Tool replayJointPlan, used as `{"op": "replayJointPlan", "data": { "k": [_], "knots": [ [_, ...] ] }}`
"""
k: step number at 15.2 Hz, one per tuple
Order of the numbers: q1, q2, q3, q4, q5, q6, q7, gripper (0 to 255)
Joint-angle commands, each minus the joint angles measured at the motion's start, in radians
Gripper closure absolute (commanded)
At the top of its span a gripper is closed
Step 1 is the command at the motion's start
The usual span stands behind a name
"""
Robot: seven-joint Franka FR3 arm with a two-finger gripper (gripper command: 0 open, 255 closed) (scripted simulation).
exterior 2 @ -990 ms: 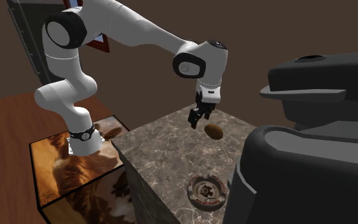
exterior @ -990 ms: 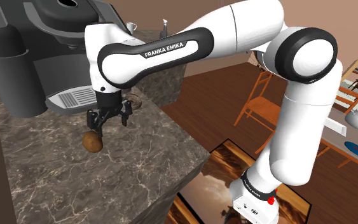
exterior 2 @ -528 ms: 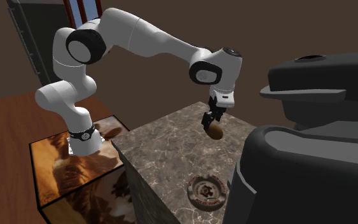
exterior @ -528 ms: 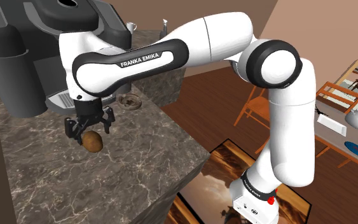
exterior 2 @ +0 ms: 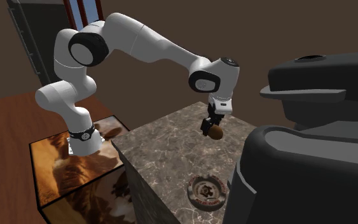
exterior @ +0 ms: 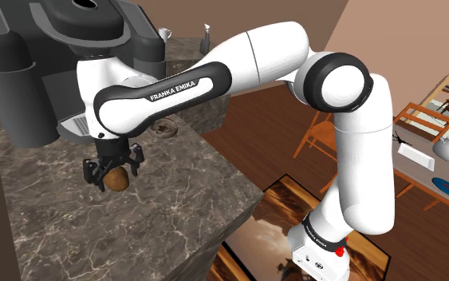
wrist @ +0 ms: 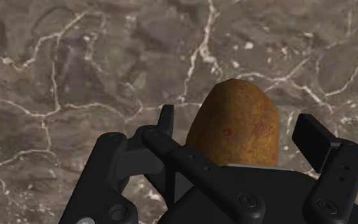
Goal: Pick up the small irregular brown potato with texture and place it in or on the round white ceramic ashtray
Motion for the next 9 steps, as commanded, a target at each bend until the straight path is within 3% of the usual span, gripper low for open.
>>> {"op": "replayJointPlan", "data": {
  "k": [1,5,6,9],
  "knots": [
    [0.000,-0.001,0.000,-0.003,0.000,0.003,0.000,0],
    [0.000,-0.001,0.000,-0.003,0.000,0.002,0.000,0],
    [0.000,-0.001,0.000,-0.003,0.000,0.002,0.000,255],
    [0.000,-0.001,0.000,-0.003,0.000,0.002,0.000,255]
  ]
}}
